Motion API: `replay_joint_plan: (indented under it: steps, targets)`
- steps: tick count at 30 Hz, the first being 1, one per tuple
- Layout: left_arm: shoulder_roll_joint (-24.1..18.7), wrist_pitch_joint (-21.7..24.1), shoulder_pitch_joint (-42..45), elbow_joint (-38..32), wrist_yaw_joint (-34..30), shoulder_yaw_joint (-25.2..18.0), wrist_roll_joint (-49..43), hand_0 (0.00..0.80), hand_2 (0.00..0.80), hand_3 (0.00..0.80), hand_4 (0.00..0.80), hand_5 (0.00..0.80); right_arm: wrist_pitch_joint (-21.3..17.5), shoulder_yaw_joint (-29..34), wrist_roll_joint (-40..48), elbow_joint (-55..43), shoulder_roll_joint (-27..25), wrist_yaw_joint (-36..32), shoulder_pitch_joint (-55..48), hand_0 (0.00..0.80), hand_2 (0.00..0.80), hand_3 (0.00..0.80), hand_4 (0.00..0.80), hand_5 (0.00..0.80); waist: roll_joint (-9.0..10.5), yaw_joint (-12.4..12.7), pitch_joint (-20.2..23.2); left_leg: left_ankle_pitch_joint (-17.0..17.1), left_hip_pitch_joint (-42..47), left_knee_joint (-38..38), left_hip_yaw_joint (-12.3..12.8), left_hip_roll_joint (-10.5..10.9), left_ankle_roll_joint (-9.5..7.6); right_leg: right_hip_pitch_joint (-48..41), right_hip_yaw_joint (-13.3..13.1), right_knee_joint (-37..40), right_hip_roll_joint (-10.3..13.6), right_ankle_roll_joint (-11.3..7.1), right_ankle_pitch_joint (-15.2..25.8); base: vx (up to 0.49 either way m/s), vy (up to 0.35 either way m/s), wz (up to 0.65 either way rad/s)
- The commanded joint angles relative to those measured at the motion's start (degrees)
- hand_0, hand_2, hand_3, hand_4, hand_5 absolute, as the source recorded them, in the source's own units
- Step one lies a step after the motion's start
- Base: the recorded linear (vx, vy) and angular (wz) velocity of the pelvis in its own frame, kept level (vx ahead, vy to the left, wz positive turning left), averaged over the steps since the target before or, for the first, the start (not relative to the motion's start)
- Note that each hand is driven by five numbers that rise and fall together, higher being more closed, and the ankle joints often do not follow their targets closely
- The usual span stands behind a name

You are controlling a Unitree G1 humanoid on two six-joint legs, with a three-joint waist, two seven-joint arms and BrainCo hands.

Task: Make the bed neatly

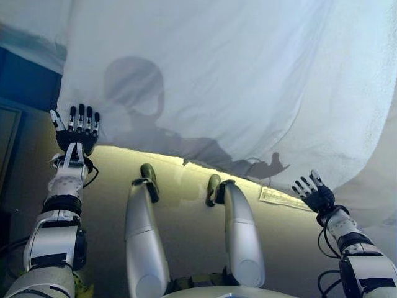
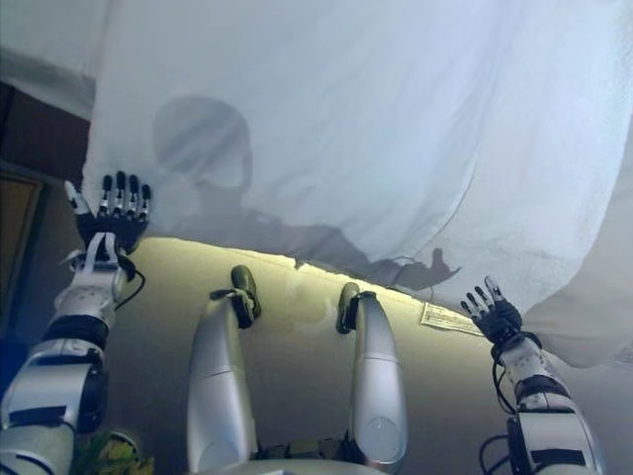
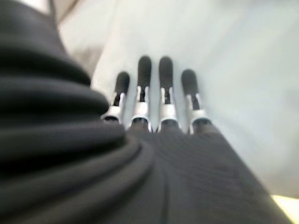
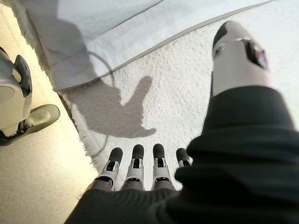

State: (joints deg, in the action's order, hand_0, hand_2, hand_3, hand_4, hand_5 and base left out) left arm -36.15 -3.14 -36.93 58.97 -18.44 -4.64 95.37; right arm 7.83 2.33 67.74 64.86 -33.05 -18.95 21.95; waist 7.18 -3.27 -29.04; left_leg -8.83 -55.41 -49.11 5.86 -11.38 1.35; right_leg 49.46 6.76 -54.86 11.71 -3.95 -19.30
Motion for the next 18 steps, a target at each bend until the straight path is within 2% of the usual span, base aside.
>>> replay_joint_plan:
  steps: [1, 12, 18]
  targets:
    - [-2.0, 2.6, -0.4, 1.7, 3.7, -2.2, 1.3, 0.0, 0.0, 0.0, 0.0, 0.0, -1.9, 1.6, 3.4, -0.6, -3.7, -0.8, -2.2, 0.0, 0.0, 0.0, 0.0, 0.0, -0.16, 1.7, -0.3, -10.5, 2.9, -4.1, -4.7, -0.1, 1.77, 2.6, 0.1, 6.3, 0.8, -3.04, 9.6, -0.045, -0.013, 0.09]
    - [-5.2, 5.5, 6.7, -3.5, 7.5, -8.3, 3.9, 0.0, 0.0, 0.0, 0.0, 0.0, -2.6, 5.3, 4.9, -3.4, -5.5, -0.5, -5.0, 0.0, 0.0, 0.0, 0.0, 0.0, -1.18, 3.4, -0.3, -10.1, -1.6, -7.1, -6.0, 1.1, 2.34, 6.7, 0.6, 2.3, 2.3, -2.45, 8.6, -0.042, 0.008, 0.12]
    - [-3.7, 4.1, 10.0, -3.7, 5.8, -9.5, 2.7, 0.0, 0.0, 0.0, 0.0, 0.0, -2.6, 5.6, 3.9, -3.0, -3.4, -2.2, -6.0, 0.0, 0.0, 0.0, 0.0, 0.0, -2.51, 3.6, 0.7, -9.4, 1.4, -5.2, -4.9, 1.0, 3.12, 3.9, 0.6, 3.3, 2.9, -2.74, 8.3, -0.004, -0.029, 0.06]
